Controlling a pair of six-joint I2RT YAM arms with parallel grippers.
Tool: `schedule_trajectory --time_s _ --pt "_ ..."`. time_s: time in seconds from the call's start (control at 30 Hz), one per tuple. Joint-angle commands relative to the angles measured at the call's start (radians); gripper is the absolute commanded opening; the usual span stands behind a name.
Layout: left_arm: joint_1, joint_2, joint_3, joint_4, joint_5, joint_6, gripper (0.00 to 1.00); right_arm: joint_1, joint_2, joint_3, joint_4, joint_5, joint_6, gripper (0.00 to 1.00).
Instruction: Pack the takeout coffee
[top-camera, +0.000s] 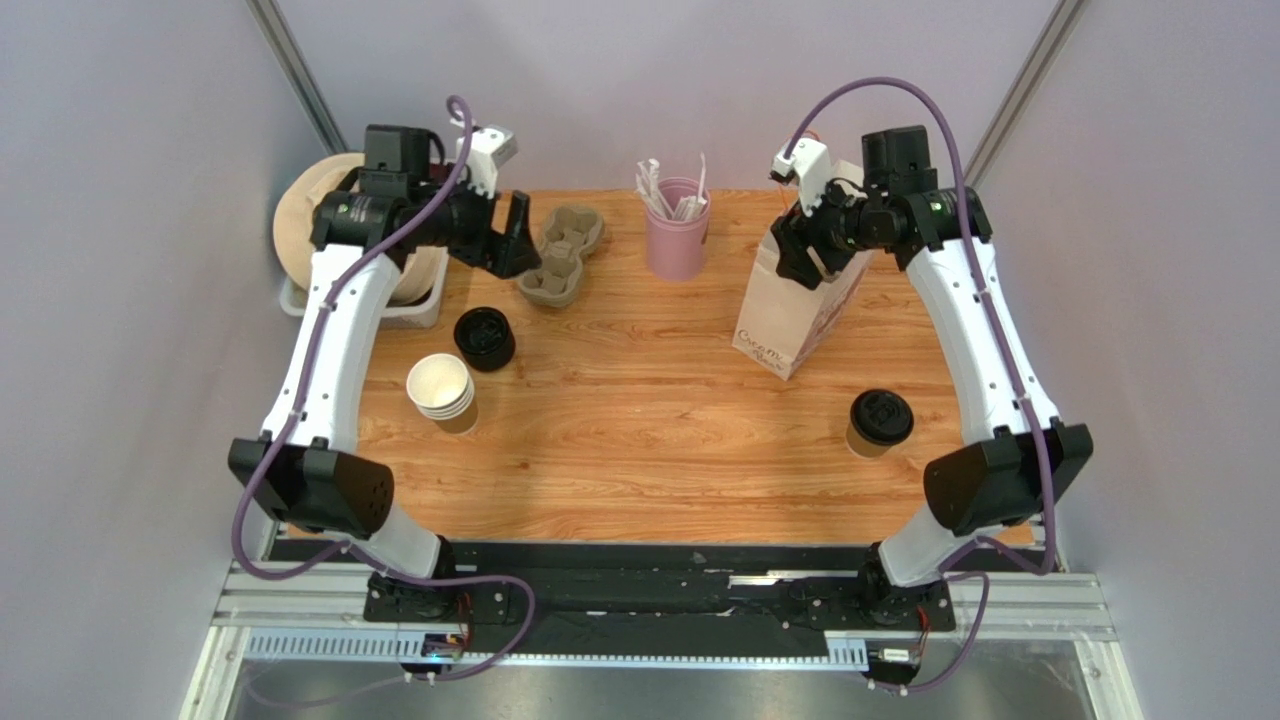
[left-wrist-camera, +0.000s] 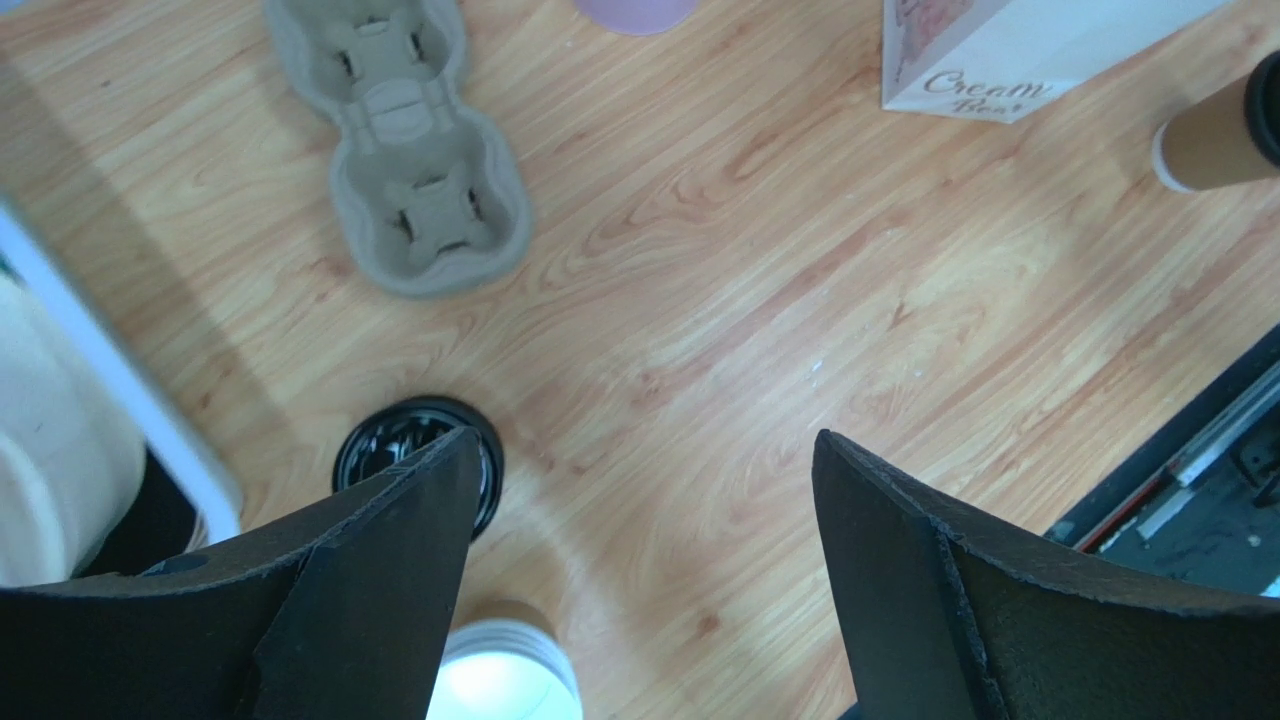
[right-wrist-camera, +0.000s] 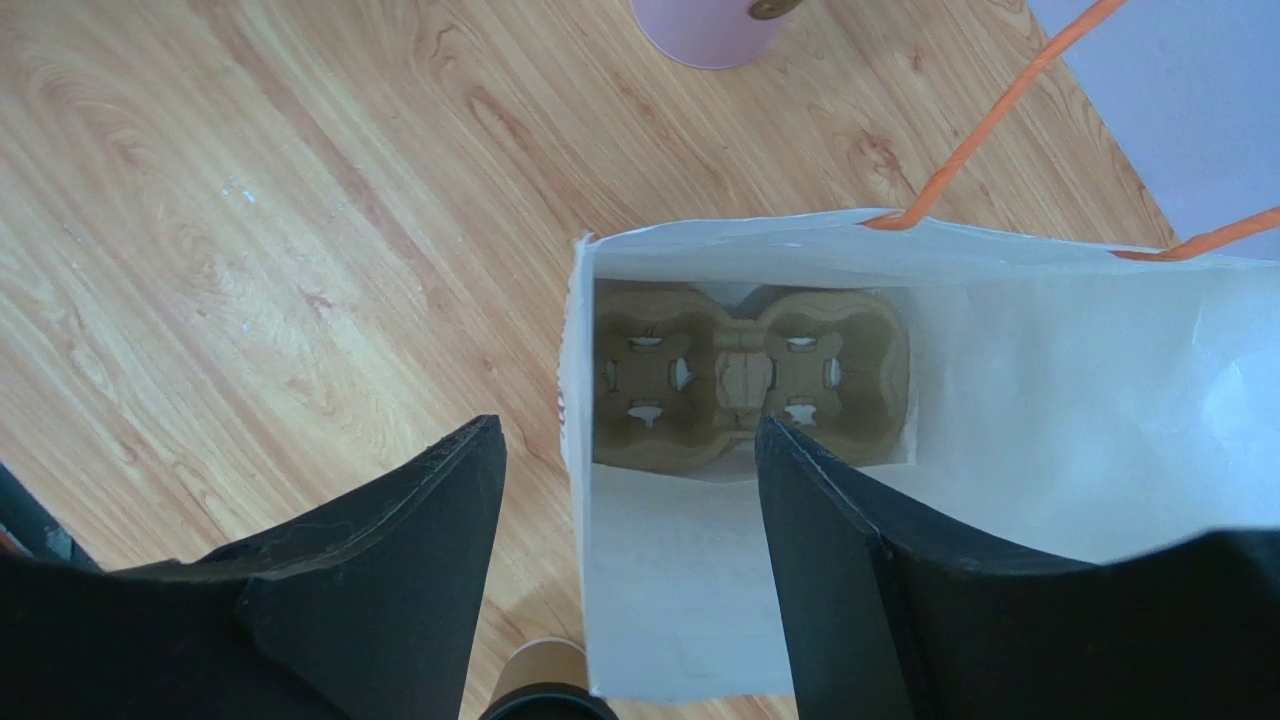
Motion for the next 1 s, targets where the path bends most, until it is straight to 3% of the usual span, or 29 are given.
schedule_trajectory --time_s 0.0,0.1,0.23,0.4,0.7,0.9,0.97 --pt "0.038 -0.182 -0.122 -0.001 -0.012 0.063 0.91 0.002 0.03 0.091 0.055 0.032 0.042 0.66" --pt "0.045 -0.245 -0.205 0.027 -0.043 0.075 0.93 0.01 0.057 0.102 0.033 0.04 0.028 0.63" --pt "0.062 -0.275 -0.229 0.031 -0.074 0.081 0.95 0.044 0.079 0.097 -0.041 0.032 0.001 0.47" --pt "0.084 -0.267 -0.222 0.03 -0.058 0.064 0.95 0.111 0.06 0.03 -0.054 0.072 -0.019 0.41" --pt "0.096 -0.279 -0.244 0.048 -0.034 0.055 0.95 0.12 0.051 0.001 -0.026 0.135 -0.007 0.28" --pt "0.101 -0.293 -0.265 0.063 -0.02 0.054 0.95 0.137 0.077 0.056 -0.04 0.172 0.008 0.05" --pt "0.104 -0.298 -0.27 0.068 -0.02 0.052 0.95 0.153 0.085 0.085 -0.056 0.178 0.014 0.03"
